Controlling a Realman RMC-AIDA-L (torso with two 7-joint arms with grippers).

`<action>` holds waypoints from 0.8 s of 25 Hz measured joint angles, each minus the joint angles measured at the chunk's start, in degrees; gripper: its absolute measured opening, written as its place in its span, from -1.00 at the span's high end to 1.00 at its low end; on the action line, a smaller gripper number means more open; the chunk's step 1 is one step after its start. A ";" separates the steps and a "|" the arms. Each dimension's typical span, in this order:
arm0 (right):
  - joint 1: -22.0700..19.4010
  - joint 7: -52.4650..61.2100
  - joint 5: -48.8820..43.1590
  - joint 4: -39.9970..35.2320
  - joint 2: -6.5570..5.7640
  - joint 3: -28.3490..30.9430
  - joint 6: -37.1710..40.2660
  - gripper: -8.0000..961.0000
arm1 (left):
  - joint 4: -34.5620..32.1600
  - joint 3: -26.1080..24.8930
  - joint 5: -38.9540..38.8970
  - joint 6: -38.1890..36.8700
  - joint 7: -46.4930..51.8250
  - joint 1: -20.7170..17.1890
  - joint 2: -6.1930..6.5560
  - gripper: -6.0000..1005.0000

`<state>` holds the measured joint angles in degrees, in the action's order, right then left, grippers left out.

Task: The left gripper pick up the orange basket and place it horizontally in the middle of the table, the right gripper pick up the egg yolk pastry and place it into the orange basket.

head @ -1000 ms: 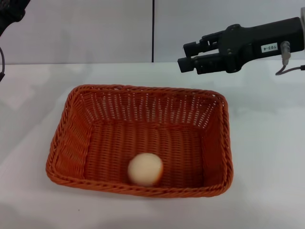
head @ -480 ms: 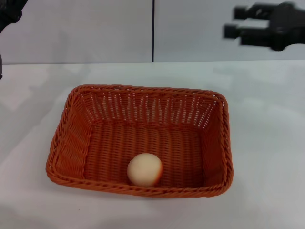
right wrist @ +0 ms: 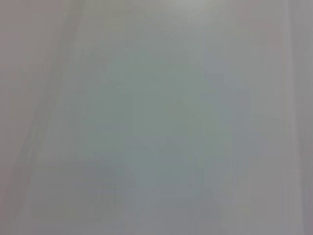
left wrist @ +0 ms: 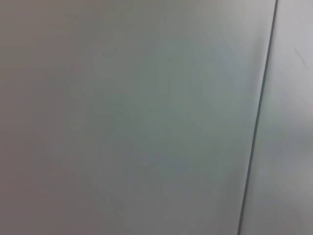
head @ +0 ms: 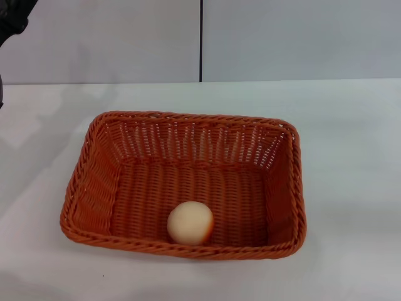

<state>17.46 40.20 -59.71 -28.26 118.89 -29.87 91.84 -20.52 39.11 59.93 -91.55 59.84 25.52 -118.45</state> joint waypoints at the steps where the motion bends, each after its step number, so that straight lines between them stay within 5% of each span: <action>1: -0.46 -6.38 6.73 5.34 0.01 0.75 0.55 -0.40 | 0.69 0.00 -0.53 -0.30 -0.57 -0.12 0.03 -0.23; 6: -0.74 -13.14 18.71 13.92 0.03 2.19 1.60 -0.40 | 3.97 0.00 -3.70 -2.26 -5.22 -0.45 0.07 -0.23; 20: 0.10 -13.63 20.56 16.32 -0.03 4.48 0.71 -0.40 | 13.23 0.00 -11.00 -6.96 -19.05 -0.77 -0.11 -0.23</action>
<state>17.56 26.57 -39.15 -11.95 118.86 -25.39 92.55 -7.29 39.11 48.93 -98.51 40.78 24.74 -118.56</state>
